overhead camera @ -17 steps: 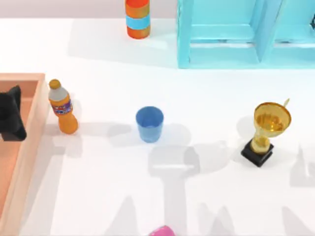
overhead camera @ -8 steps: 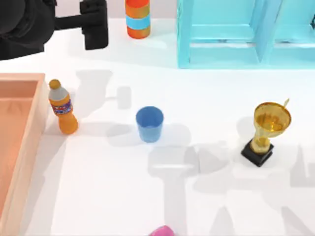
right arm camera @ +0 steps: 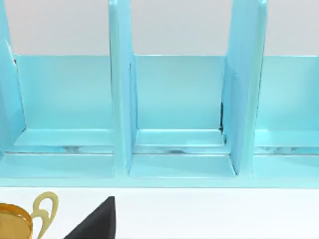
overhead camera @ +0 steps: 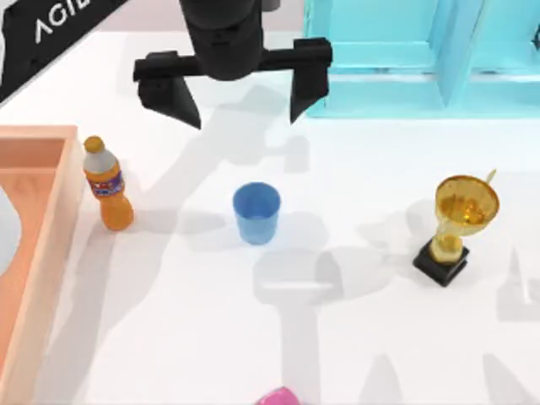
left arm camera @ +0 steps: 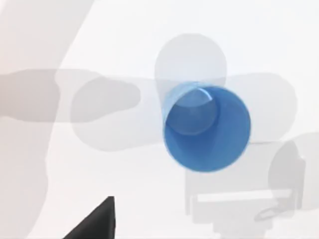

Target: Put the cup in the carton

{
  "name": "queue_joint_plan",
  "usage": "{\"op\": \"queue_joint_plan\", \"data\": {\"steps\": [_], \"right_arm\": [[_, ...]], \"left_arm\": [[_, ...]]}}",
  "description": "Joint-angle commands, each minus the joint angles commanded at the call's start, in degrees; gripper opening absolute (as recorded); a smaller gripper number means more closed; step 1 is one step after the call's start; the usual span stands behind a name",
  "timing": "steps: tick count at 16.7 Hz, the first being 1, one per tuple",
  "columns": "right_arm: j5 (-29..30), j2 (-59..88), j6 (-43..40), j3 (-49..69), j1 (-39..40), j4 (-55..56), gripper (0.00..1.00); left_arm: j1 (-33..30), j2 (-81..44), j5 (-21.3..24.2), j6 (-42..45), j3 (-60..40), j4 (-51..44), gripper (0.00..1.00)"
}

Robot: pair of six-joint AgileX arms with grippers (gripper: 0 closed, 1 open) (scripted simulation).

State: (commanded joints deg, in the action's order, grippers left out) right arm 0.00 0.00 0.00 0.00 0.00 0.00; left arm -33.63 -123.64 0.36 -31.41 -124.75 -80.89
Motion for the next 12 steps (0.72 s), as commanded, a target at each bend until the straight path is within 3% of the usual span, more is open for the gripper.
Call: {"op": "queue_joint_plan", "data": {"steps": [5, 12], "right_arm": [[0.0, 0.0, 0.0, 0.0, 0.0, 0.0, 1.0], [0.0, 0.0, 0.0, 0.0, 0.0, 0.0, 1.0]], "left_arm": [[-3.6, -14.7, 0.0, -3.9, -15.1, -9.2, 1.0], [-4.2, -17.3, 0.0, -4.6, -17.9, -10.8, 1.0]]}}
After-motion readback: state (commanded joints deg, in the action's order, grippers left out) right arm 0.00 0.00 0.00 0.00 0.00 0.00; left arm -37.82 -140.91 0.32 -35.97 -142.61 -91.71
